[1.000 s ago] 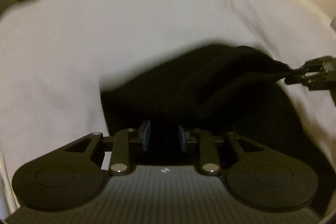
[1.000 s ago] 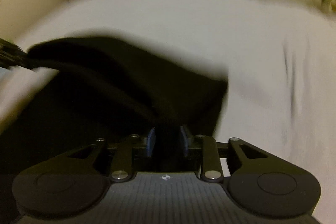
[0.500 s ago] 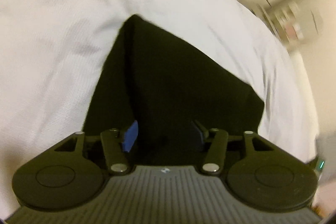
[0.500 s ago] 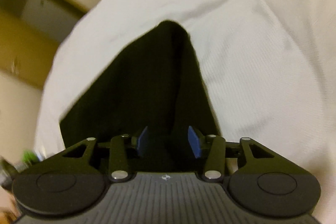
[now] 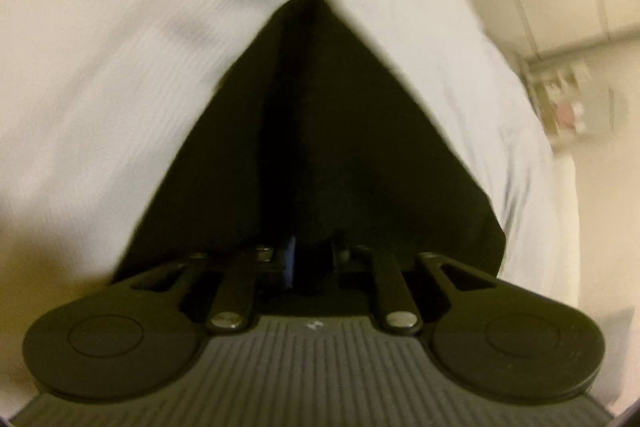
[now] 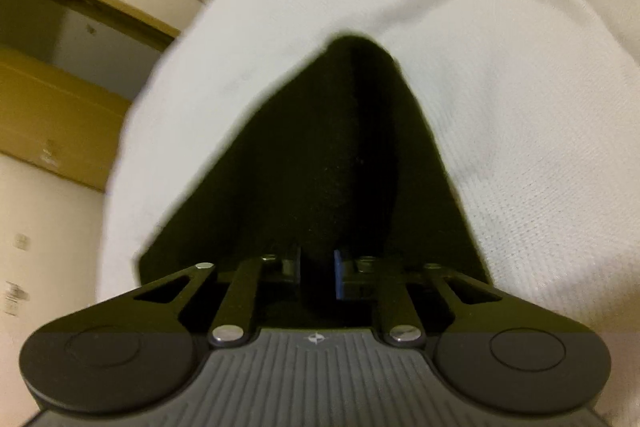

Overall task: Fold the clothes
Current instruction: 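Lift the waistband and fold it over toward the hem with both grippers, then lay the folded edge down and open both grippers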

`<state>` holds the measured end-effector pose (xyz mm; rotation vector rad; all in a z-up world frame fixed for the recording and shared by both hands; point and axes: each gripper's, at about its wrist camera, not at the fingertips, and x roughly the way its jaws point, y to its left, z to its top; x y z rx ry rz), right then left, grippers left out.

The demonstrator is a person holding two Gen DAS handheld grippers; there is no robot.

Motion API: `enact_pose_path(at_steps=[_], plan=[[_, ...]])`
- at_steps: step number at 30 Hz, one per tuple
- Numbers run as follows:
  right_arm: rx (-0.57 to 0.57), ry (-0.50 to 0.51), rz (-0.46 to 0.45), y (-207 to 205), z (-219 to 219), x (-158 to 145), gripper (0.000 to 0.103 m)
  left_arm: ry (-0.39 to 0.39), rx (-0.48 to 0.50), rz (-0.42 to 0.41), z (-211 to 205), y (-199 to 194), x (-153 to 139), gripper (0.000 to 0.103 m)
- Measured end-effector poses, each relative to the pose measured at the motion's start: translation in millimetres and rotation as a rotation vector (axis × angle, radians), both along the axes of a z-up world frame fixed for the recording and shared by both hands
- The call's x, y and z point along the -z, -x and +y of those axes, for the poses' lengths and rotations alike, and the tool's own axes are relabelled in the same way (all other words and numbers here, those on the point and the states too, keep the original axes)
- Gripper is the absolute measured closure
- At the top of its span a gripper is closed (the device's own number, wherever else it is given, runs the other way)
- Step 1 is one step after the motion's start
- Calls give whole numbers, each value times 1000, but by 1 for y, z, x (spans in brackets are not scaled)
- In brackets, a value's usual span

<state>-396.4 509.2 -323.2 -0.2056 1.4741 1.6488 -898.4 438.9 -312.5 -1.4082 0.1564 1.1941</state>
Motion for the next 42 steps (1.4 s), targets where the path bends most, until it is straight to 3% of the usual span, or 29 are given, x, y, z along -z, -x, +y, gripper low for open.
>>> enact_pose_path(at_steps=[3, 5, 9, 11, 17, 22, 24, 25, 27, 29, 30, 33, 36, 37, 40, 42], plan=[[10, -26, 78, -17, -22, -9, 89, -118, 95, 70, -11, 1, -34, 91], [-3, 4, 74, -21, -34, -4, 89, -106, 149, 124, -18, -2, -34, 91], [14, 87, 27, -14, -37, 23, 89, -8, 189, 194, -27, -12, -4, 91], [43, 96, 23, -12, -31, 31, 89, -26, 167, 190, -30, -10, -5, 91], [2, 27, 9, -7, -36, 2, 90, -72, 193, 209, -43, -9, -16, 91], [-41, 56, -130, -8, -46, 18, 89, -10, 206, 302, -31, -21, 4, 87], [-49, 61, -191, -1, -42, 13, 84, -20, 214, 379, -31, -27, -6, 84], [-54, 54, -229, 2, -42, 7, 74, -24, 218, 434, -33, -30, -14, 78], [-73, 4, -392, 11, -44, -16, 69, -30, 219, 561, -39, -36, -30, 81], [-106, -73, -557, 21, -50, -38, 67, -39, 250, 599, -36, -46, -28, 81], [-126, -120, -585, 27, -49, -45, 67, -44, 270, 609, -33, -51, -25, 81], [-196, -242, -594, 46, -43, -57, 68, -58, 330, 636, -25, -66, -16, 81], [-276, -285, -591, 64, -32, -47, 69, -72, 390, 664, -18, -81, -7, 83], [-292, -256, -603, 62, -30, -35, 70, -77, 410, 673, -15, -87, -4, 89], [-335, -159, -638, 58, -23, 0, 90, -73, 418, 668, -12, -87, 1, 96], [-313, -138, -643, 54, -24, -12, 93, -78, 408, 669, -17, -85, -13, 96]])
